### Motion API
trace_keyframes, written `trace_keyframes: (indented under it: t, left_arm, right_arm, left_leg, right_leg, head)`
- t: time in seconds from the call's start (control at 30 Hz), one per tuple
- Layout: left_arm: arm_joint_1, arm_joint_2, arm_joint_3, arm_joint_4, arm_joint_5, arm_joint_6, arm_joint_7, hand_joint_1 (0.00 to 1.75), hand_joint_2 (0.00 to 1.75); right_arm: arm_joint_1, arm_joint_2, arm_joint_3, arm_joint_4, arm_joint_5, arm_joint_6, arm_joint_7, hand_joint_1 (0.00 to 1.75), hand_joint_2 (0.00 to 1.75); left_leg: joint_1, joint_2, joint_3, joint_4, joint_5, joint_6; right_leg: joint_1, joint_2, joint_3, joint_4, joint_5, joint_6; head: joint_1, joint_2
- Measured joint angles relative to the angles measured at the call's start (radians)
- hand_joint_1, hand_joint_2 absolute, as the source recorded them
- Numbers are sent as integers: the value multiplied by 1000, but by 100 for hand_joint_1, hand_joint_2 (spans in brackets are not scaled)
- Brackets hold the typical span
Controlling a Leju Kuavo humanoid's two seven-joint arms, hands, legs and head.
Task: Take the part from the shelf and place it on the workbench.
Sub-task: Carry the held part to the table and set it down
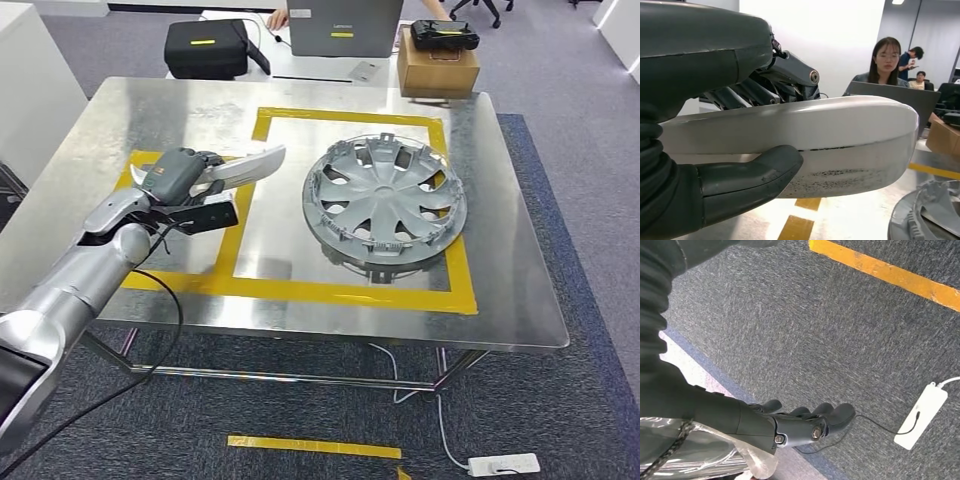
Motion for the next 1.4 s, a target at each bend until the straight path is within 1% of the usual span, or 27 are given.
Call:
trace_keyframes:
  t: [0.4, 0.53, 0.7, 1.0, 1.17, 1.3, 1.4]
  left_arm:
    - [-10, 18, 22, 47, 3, 18, 0, 175, 175]
    - [-26, 48, 38, 93, 0, 41, 0, 175, 175]
    - [-34, 99, 61, 156, -13, 76, 2, 175, 175]
    - [-50, 134, 80, 259, -80, 111, 98, 175, 175]
    - [-53, 146, 87, 295, -99, 130, 118, 175, 175]
    - [-53, 148, 97, 313, -105, 162, 120, 175, 175]
    - [-53, 148, 98, 325, -112, 167, 121, 175, 175]
  right_arm:
    - [-2, 0, 0, 0, 7, 0, 0, 0, 175]
    - [-2, 0, -2, 0, 11, 0, -2, 0, 175]
    - [0, 0, -12, 0, 11, 0, -3, 0, 175]
    - [-1, 0, -22, 0, 17, -1, -7, 0, 175]
    - [-4, 0, -25, 0, 18, -1, -7, 0, 175]
    - [-4, 0, -25, 0, 20, -1, -7, 0, 175]
    - [-4, 0, -26, 0, 21, -1, -7, 0, 175]
  left_leg:
    - [1, 0, 0, 0, 2, -2]
    - [1, 1, 0, 0, 2, -3]
    - [2, 1, 0, 0, 3, -3]
    - [2, 1, 0, 0, 3, -3]
    - [2, 1, 0, 0, 3, -3]
    - [2, 1, 0, 0, 3, -3]
    - [2, 1, 0, 0, 3, -3]
  right_leg:
    - [1, 0, -4, 8, -2, -1]
    - [1, 1, -5, 9, -2, -2]
    - [1, 0, -5, 10, -3, -3]
    - [1, 0, -5, 10, -3, -3]
    - [1, 0, -5, 10, -3, -3]
    - [1, 0, -5, 10, -3, -3]
    - [1, 0, -5, 10, -3, -3]
  head:
    - [0, 0]
    - [0, 0]
    - [0, 0]
    - [0, 0]
    - [0, 0]
    - [0, 0]
    - [0, 0]
